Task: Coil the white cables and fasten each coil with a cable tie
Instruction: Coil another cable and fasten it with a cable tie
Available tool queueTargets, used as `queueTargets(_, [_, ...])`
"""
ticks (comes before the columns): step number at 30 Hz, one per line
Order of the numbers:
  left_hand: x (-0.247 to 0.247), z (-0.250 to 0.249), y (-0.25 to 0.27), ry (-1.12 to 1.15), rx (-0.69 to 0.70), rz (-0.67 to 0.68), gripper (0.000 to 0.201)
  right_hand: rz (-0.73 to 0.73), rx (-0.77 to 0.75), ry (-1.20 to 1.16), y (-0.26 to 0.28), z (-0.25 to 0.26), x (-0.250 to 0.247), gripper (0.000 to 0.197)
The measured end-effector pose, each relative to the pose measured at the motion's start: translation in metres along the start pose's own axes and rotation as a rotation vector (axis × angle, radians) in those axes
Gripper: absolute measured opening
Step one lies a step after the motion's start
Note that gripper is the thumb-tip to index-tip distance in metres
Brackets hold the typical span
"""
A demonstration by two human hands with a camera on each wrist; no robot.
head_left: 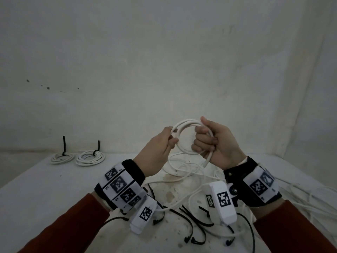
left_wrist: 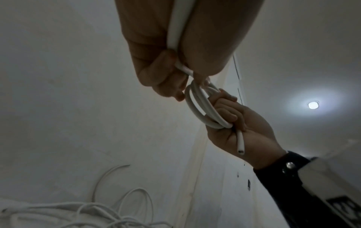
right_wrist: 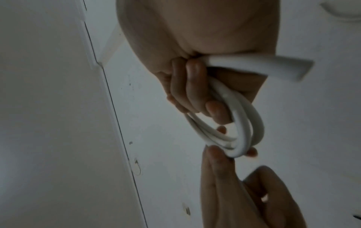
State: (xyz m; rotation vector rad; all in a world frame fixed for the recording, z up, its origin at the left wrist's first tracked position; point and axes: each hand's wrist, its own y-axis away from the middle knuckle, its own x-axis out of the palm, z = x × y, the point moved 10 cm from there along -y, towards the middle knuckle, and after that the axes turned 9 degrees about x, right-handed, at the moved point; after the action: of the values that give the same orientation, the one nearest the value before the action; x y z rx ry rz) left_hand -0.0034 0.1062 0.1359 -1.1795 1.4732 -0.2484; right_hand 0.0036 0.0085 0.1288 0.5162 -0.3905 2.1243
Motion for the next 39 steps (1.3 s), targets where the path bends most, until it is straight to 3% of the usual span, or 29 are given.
queueTargets(5, [0.012, 0.03, 0.017, -0.313, -0.075, 0.211, 0.027, 0.015, -0.156, -0.21, 0.02, 0.036, -0.023, 0.032])
queueTargets(9, [0.0, 0.008, 0.012, -0.651, 0.142, 0.094, 0.04, -0.004, -0.244, -0.247, 0.023, 0.037, -0.028, 0.025])
queueTargets(12, [-0.005, -0.014, 0.009, -0.8, 0.272, 0.024, 0.019, 0.005, -0.323, -0.346, 0.023, 0.038, -0.029, 0.019])
queueTargets(16, [0.007, -0.034, 0.009, -0.863, 0.389, 0.047, 0.012, 0.003, -0.368, -0.442, 0.009, 0.036, -0.026, 0.012])
queueTargets(17, [0.008, -0.037, 0.009, -0.866, 0.396, 0.053, 0.009, -0.033, -0.382, -0.401, 0.005, 0.035, -0.027, 0.014])
queueTargets(20, [0.002, -0.042, 0.006, -0.861, 0.386, 0.048, 0.034, -0.151, -0.404, -0.26, -0.009, 0.033, -0.026, 0.025])
queueTargets(23, [-0.004, -0.05, 0.007, -0.836, 0.442, 0.008, 0.036, -0.28, -0.439, -0.088, -0.018, 0.03, -0.028, 0.027])
queueTargets(27, [-0.012, -0.065, 0.012, -0.791, 0.522, -0.077, 0.035, -0.416, -0.479, 0.321, -0.016, 0.024, -0.014, 0.027])
queueTargets(31, [-0.029, -0.075, 0.014, -0.749, 0.576, -0.183, 0.035, -0.442, -0.433, 0.68, -0.016, 0.011, 0.0, 0.029])
queueTargets(33, [-0.037, -0.074, 0.015, -0.741, 0.589, -0.225, 0.034, -0.382, -0.39, 0.787, -0.019, 0.001, 0.003, 0.025])
queueTargets(37, [-0.044, -0.071, 0.016, -0.689, 0.572, -0.315, 0.031, -0.27, -0.298, 0.781, -0.021, -0.015, 0.006, 0.036])
queueTargets(39, [-0.047, -0.067, 0.014, -0.594, 0.493, -0.364, 0.033, -0.266, -0.244, 0.687, -0.02, -0.021, 0.005, 0.046])
